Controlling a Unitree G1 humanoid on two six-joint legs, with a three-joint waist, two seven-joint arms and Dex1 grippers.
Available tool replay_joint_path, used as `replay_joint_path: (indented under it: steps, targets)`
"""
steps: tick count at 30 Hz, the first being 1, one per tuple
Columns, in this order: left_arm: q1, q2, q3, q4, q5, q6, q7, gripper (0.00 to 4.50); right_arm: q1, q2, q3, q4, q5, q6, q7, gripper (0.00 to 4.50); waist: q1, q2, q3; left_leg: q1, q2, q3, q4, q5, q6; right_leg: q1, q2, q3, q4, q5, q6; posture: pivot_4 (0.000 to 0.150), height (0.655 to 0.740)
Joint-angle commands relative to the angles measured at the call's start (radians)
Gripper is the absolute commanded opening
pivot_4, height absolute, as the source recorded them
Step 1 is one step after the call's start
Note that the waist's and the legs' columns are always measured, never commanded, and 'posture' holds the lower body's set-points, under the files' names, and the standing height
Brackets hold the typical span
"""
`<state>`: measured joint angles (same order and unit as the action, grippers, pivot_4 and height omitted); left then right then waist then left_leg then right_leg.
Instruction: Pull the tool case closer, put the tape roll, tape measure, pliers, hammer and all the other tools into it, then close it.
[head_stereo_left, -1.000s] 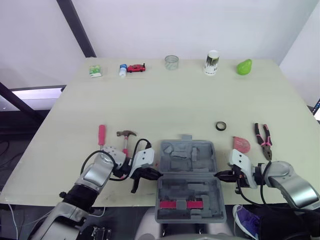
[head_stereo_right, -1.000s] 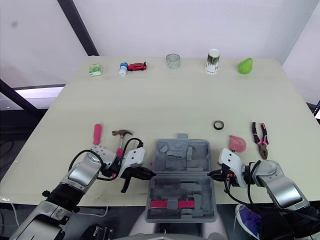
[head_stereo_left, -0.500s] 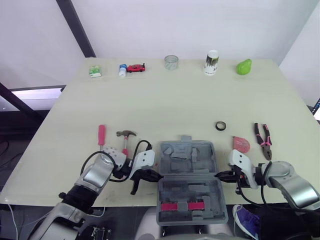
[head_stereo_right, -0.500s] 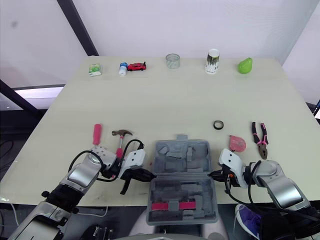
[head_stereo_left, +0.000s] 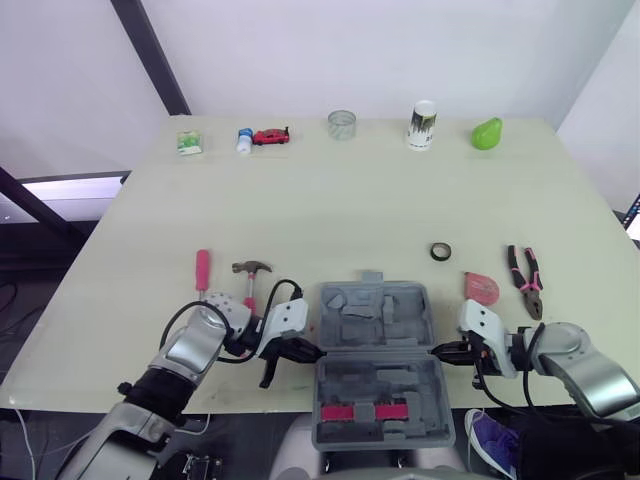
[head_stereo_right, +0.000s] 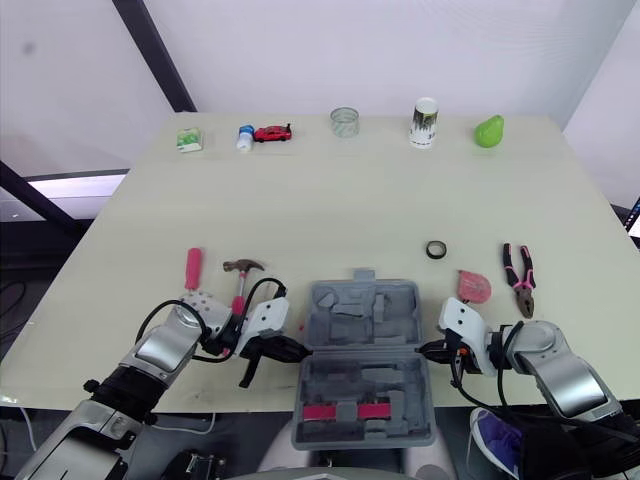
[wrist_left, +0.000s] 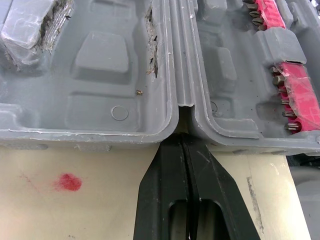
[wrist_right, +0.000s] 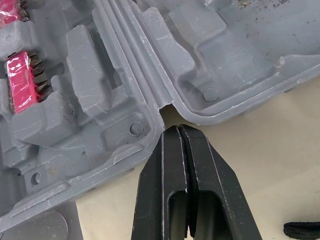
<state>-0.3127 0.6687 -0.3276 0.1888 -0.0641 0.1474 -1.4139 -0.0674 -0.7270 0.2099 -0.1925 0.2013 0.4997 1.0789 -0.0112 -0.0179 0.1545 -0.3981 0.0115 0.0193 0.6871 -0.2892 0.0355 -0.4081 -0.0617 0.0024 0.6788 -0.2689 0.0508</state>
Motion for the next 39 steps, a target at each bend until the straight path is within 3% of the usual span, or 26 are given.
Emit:
replay_joint_path:
  steps: [1,13,20,26,34,39]
  targets:
    - [0.008,0.017,-0.008,0.007,0.007,0.005,0.002,0.03,-0.006,-0.01,-0.018,-0.002,0.011,-0.016,-0.002,0.0,0.0,0.0,0.0,0.0,0.0,0.0,0.0,0.0,0.0,0.0,0.0,0.0,0.0,0.0,0.0,0.15,0.74]
    - [0.014,0.041,0.01,-0.002,-0.005,0.009,0.001,0.03,-0.004,-0.032,-0.046,0.034,0.016,-0.043,-0.01,0.0,-0.001,0.0,0.0,0.0,0.0,0.0,0.0,0.0,0.0,0.0,0.0,0.0,0.0,0.0,0.0,0.15,0.74]
    - [0.041,0.064,0.089,-0.075,-0.122,0.14,0.009,0.03,0.05,-0.056,-0.115,0.036,0.048,-0.067,-0.004,0.0,0.0,0.0,0.0,0.0,0.0,0.0,0.0,0.0,0.0,0.0,0.0,0.0,0.0,0.0,0.0,0.15,0.74]
    - [0.186,0.12,0.306,-0.33,-0.376,0.353,0.039,0.03,0.149,-0.047,-0.284,0.022,0.099,-0.134,-0.067,0.0,-0.001,0.0,0.0,-0.001,0.002,0.0,0.0,0.0,0.0,0.0,-0.001,0.0,-0.001,0.0,0.0,0.15,0.74]
    - [0.366,0.088,0.573,-0.355,-0.376,0.278,0.286,0.03,0.27,0.096,-0.527,0.071,0.158,-0.389,-0.18,0.0,0.001,0.0,0.0,0.002,0.003,-0.001,0.0,0.0,0.0,0.002,0.0,-0.001,-0.001,0.0,0.0,0.15,0.74]
    - [0.463,0.049,0.75,-0.348,-0.454,0.28,0.36,0.03,0.388,0.118,-0.658,0.126,0.225,-0.441,-0.157,0.0,0.007,0.0,0.0,0.002,0.003,0.0,0.0,0.0,0.0,0.003,-0.002,-0.001,-0.001,0.0,0.0,0.15,0.74]
